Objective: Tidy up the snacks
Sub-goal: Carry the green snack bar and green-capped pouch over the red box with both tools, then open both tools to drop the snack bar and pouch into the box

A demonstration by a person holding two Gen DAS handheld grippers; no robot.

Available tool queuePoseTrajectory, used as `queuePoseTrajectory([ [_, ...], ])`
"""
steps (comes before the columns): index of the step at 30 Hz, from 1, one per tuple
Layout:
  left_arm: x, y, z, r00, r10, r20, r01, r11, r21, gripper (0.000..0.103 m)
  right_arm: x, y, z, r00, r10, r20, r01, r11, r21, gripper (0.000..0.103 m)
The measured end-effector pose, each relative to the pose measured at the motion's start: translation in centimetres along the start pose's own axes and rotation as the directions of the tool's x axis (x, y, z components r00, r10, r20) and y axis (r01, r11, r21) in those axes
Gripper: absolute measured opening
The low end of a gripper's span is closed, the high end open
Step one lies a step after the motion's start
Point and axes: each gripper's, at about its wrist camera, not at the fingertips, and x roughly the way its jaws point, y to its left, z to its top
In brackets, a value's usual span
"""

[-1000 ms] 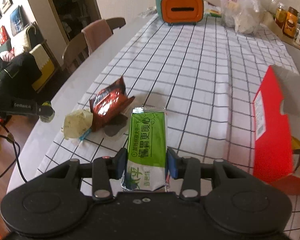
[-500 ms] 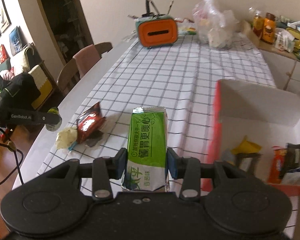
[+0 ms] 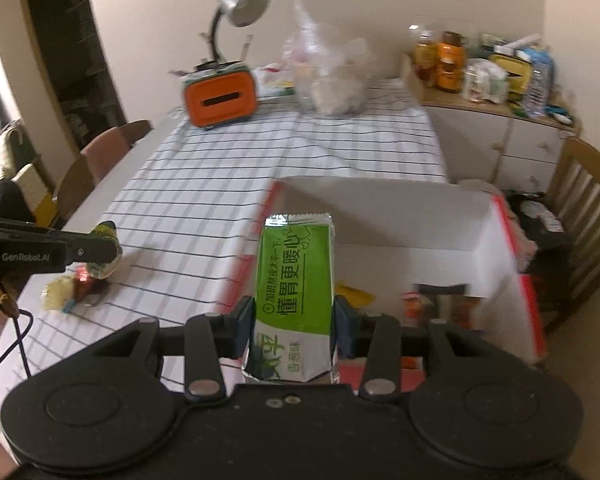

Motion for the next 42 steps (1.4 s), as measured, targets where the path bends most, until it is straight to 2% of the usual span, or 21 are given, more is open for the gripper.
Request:
queuePoseTrajectory([
  [9, 4.2, -7.5, 1.2, 0.997, -0.028, -0.070, 0.034, 0.996, 0.082, 0.017, 0.6, -6.7, -0.4, 0.998, -0.067, -0.017, 0.067, 0.997, 0.036, 0.041],
  [14, 6.6, -10.7, 2.0, 0.994, -0.007, -0.105, 0.021, 0.991, 0.131, 0.017, 1.6, -9.0, -0.1, 0.995, -0.092, -0.036, 0.093, 0.995, 0.027, 0.041],
  [25, 12.0, -14.2, 3.7, 0.980, 0.055, -0.191, -0.018, 0.982, 0.188, 0.017, 6.0, -10.9, 1.2, 0.989, -0.106, -0.101, 0.105, 0.994, -0.017, 0.041],
  [29, 14.1, -14.8, 4.0, 0.964, 0.103, -0.243, -0.051, 0.976, 0.210, 0.017, 7.5, -11.1, 1.6, 0.987, -0.094, -0.132, 0.091, 0.995, -0.028, 0.041],
  [33, 15.3, -15.1, 4.1, 0.956, 0.134, -0.261, -0.074, 0.971, 0.228, 0.017, 8.6, -11.0, 1.7, 0.984, -0.092, -0.155, 0.086, 0.995, -0.045, 0.041],
  [38, 17.0, -15.5, 4.1, 0.930, 0.197, -0.312, -0.113, 0.957, 0.267, 0.017, 9.4, -11.2, 1.8, 0.981, -0.080, -0.177, 0.075, 0.997, -0.035, 0.041],
  [42, 17.8, -15.5, 4.0, 0.918, 0.212, -0.335, -0.119, 0.953, 0.278, 0.017, 9.7, -11.3, 1.9, 0.979, -0.075, -0.188, 0.071, 0.997, -0.029, 0.041],
])
